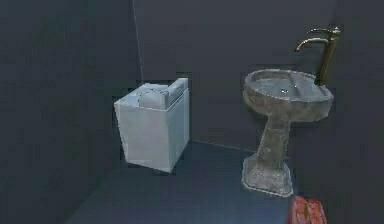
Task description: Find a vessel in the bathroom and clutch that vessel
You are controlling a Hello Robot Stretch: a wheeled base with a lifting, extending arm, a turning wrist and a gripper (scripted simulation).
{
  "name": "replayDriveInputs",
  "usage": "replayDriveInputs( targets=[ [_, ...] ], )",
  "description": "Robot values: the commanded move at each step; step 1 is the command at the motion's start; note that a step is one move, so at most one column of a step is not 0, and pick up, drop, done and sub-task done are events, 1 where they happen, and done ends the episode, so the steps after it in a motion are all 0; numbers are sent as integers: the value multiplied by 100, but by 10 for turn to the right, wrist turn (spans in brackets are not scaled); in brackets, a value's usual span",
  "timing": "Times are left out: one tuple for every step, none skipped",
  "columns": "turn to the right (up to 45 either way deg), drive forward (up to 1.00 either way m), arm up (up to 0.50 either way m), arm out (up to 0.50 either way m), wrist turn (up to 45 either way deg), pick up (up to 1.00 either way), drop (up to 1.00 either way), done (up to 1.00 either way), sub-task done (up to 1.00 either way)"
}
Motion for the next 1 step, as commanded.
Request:
replayDriveInputs(
  targets=[
    [-420,0,0,0,0,0,0,0,0]
  ],
)
